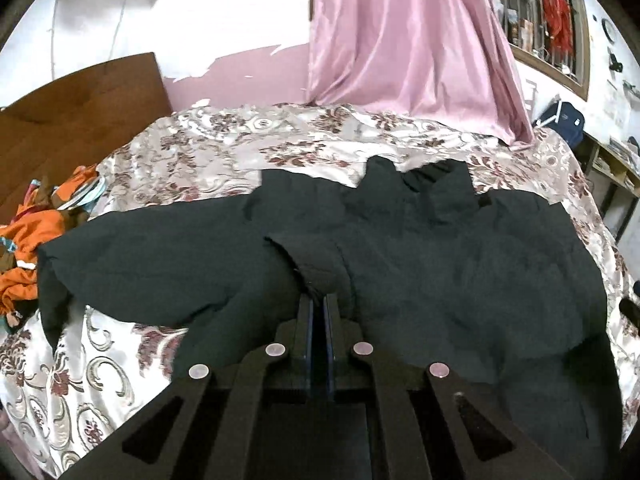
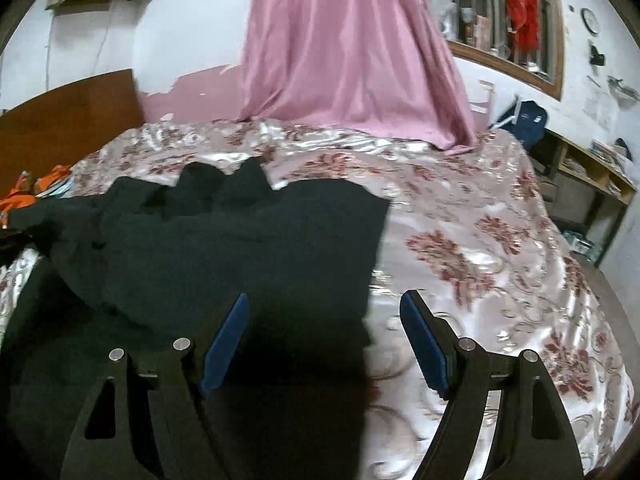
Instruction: Fold large clothes
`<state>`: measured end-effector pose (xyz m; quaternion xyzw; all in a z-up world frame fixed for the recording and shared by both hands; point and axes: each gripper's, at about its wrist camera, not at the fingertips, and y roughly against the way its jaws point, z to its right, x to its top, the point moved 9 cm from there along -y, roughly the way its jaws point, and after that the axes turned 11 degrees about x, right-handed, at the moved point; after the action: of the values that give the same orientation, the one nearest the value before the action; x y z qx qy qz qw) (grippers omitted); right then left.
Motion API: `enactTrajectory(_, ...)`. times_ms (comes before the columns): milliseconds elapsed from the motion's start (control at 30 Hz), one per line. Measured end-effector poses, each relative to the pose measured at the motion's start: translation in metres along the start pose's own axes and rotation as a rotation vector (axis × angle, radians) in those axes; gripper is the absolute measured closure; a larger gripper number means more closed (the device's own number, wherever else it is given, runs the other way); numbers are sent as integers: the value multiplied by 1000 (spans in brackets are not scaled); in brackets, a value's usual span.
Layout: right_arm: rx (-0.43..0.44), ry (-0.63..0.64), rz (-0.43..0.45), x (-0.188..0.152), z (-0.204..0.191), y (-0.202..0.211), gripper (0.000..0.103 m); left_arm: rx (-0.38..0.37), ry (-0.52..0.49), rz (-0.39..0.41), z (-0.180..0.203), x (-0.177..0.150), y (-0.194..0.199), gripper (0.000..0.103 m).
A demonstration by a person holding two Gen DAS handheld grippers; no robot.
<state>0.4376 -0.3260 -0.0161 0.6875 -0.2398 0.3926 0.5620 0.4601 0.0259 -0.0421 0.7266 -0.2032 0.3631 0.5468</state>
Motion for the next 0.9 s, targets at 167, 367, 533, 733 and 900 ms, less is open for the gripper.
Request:
enactTrajectory(167,79,11,-112,-9,-52,-40,30,-59,33,-55,-23,-15,-21,98)
enactTrajectory(367,104,74,-194,-3,-108,-99,30,-66,-47,-62,-22,-36,-33,98)
enactTrajectory(533,62,164,-308,-12,-143,-156,30,-83,-63,-116,-20,-51,-53,98)
enactTrajectory(733,-13,207,-364,-34,-153,-191,11,-189,19,-169,-28,-70,-69,93)
enactTrajectory(900,14,207,-325,-40,-154,-196,2,-244,30,-195,-32,-77,-65,75)
